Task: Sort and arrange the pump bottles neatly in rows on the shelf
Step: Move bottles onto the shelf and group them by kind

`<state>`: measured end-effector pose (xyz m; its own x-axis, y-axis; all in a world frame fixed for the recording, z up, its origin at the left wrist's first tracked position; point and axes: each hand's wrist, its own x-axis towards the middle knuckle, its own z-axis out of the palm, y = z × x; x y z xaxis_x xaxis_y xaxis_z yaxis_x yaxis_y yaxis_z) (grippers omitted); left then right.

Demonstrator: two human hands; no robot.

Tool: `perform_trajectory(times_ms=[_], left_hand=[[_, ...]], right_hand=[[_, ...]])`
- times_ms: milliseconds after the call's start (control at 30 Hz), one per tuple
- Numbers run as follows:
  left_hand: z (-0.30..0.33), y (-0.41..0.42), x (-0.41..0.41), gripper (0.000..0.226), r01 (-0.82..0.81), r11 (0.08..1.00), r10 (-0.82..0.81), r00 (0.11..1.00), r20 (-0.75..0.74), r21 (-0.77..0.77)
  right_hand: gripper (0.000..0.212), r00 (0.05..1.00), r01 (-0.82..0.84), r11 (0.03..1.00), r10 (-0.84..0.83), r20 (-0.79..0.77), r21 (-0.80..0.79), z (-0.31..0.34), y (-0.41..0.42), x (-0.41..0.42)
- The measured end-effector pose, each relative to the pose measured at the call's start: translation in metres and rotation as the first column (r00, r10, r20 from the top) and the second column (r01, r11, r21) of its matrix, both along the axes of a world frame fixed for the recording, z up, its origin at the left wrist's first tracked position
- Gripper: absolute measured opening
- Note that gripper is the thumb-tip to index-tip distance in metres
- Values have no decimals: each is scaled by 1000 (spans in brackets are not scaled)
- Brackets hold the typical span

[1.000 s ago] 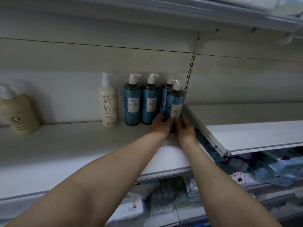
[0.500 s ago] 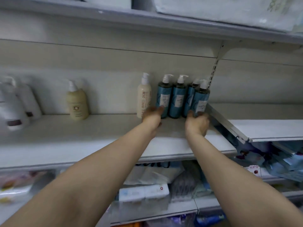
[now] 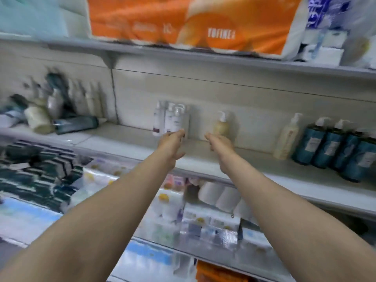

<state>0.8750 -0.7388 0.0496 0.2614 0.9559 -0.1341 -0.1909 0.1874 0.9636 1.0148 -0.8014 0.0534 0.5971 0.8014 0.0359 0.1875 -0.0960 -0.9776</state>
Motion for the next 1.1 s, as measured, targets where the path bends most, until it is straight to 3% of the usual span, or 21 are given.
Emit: perform_trajectory(times_ms=[100, 233, 300, 433, 533, 733, 1100], left_hand=[[3, 3, -87, 28, -79, 997, 78, 997, -21, -27], [4, 9, -204, 53, -245, 969, 245, 970, -7, -36], [4, 10, -257, 60, -304, 952, 305, 952, 20, -49], [3, 16, -333, 50, -385, 919, 390, 920, 51, -81], [0, 23, -367, 43, -433, 897, 440, 894, 81, -94], [-14, 62, -413, 56, -507, 855, 515, 853, 81, -108], [-10, 209, -449, 53, -587, 805, 592, 804, 54, -87]], right_hand=[[36, 990, -140, 989, 139, -32, -36, 0, 15, -74], [29, 959, -275, 961, 272, -74, -27, 0, 39, -179], [38, 941, -332, 943, 329, -77, -35, -2, 47, -226], [48, 901, -431, 901, 426, -84, -53, -2, 63, -296], [44, 890, -453, 889, 447, -87, -69, -1, 81, -331], [25, 845, -529, 847, 520, -127, -56, -7, 134, -383], [31, 797, -595, 802, 581, -167, -55, -11, 303, -439]])
